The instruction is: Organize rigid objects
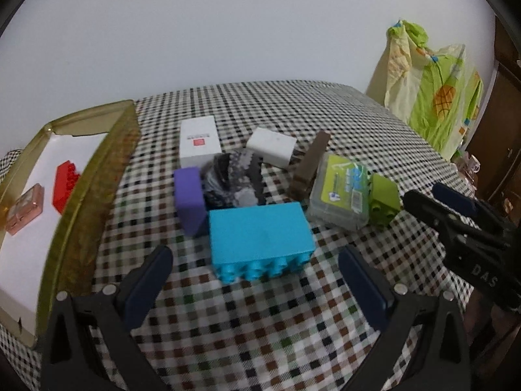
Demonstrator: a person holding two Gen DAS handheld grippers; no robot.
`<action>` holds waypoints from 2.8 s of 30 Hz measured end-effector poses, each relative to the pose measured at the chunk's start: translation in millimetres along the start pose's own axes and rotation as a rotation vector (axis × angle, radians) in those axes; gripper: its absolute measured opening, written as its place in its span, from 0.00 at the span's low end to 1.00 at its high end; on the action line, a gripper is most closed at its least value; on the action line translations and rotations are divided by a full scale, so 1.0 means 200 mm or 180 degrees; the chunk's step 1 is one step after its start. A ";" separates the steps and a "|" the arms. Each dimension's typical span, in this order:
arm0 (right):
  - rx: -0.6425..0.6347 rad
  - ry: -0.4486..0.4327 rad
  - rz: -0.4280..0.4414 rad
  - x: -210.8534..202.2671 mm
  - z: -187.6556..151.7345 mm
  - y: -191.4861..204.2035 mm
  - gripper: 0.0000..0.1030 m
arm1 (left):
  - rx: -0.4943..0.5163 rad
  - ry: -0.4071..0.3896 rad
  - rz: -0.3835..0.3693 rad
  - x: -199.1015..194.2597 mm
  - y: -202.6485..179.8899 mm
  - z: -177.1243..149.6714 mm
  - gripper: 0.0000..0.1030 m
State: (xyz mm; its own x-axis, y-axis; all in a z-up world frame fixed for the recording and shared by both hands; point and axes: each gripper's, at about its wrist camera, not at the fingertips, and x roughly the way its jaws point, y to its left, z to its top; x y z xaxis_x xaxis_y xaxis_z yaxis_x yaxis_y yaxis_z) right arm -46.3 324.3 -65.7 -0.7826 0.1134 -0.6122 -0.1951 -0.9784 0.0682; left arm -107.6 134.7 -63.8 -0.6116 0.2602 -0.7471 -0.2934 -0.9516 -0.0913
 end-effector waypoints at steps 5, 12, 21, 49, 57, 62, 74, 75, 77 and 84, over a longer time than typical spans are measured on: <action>-0.0045 0.0112 0.0042 0.04 0.02 0.00 0.66 | -0.0043 0.0079 0.0003 0.05 0.03 0.02 0.91; -0.0046 0.0236 0.0270 0.11 0.04 -0.01 0.66 | -0.0088 0.0136 -0.0159 0.08 0.05 0.02 0.66; -0.0094 0.0422 0.0496 0.19 0.05 0.03 0.66 | 0.0107 -0.0070 -0.0216 -0.02 0.08 -0.03 0.63; -0.0094 0.0459 0.0764 0.23 0.08 0.03 0.52 | 0.0206 0.0095 -0.0394 0.04 0.07 -0.02 0.65; -0.0158 0.0390 0.0763 0.20 0.07 0.06 0.51 | 0.0170 -0.0146 -0.0422 -0.04 0.10 -0.02 0.65; -0.0171 0.0221 0.0685 0.15 0.06 0.08 0.51 | 0.0065 -0.0307 -0.0402 -0.08 0.14 -0.02 0.65; -0.0249 -0.0188 0.0585 0.04 0.06 0.19 0.51 | -0.0075 -0.0647 -0.0270 -0.18 0.20 -0.04 0.65; -0.0247 -0.0204 0.0591 0.04 0.06 0.20 0.51 | -0.0076 -0.0660 -0.0261 -0.19 0.21 -0.05 0.65; -0.0254 -0.0220 0.0597 0.04 0.06 0.22 0.51 | -0.0077 -0.0697 -0.0225 -0.20 0.21 -0.05 0.65; -0.0265 -0.0253 0.0626 0.02 0.06 0.26 0.51 | -0.0015 -0.0820 -0.0101 -0.24 0.21 -0.07 0.65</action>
State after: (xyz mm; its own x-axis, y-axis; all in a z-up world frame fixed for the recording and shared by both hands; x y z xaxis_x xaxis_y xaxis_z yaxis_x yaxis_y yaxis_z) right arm -66.1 275.1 -55.6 -0.8454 -0.0710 -0.5294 0.0128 -0.9935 0.1129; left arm -80.0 80.1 -41.0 -0.7694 0.3224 -0.5514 -0.3123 -0.9429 -0.1155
